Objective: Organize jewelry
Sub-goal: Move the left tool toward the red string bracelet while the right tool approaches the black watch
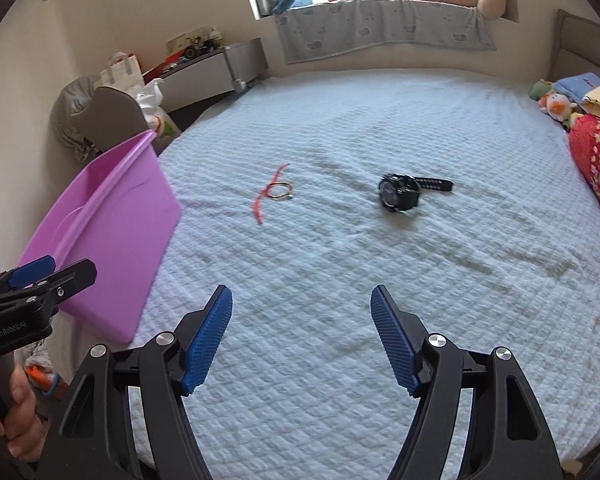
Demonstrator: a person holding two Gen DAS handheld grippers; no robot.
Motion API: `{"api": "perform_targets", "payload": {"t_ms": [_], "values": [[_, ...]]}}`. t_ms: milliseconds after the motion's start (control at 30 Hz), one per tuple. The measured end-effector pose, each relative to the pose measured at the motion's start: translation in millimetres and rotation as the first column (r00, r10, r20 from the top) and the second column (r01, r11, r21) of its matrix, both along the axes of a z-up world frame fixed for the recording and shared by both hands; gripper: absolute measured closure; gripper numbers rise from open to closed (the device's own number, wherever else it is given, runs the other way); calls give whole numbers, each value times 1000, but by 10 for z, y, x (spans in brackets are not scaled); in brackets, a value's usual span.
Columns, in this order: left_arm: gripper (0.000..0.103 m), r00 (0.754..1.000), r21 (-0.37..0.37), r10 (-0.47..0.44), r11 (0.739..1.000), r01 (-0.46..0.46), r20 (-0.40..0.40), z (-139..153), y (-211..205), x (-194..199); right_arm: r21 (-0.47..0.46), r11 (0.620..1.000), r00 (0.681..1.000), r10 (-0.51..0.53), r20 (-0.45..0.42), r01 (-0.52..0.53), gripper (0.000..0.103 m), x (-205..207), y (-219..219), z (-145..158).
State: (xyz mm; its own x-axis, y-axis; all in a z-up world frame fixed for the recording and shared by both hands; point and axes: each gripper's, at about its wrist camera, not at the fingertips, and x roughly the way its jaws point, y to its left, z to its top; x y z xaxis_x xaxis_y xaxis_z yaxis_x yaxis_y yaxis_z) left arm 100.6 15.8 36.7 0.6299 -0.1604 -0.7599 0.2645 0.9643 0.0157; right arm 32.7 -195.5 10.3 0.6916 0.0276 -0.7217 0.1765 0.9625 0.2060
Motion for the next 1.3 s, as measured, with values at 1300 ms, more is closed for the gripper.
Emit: {"api": "perform_targets", "payload": {"t_ms": [1300], "values": [[7,988,61,122,991,-116,-96,-1543,-995,2232,-58,991,986,-130,-108,125,28,2036,-1205,-1329]]}}
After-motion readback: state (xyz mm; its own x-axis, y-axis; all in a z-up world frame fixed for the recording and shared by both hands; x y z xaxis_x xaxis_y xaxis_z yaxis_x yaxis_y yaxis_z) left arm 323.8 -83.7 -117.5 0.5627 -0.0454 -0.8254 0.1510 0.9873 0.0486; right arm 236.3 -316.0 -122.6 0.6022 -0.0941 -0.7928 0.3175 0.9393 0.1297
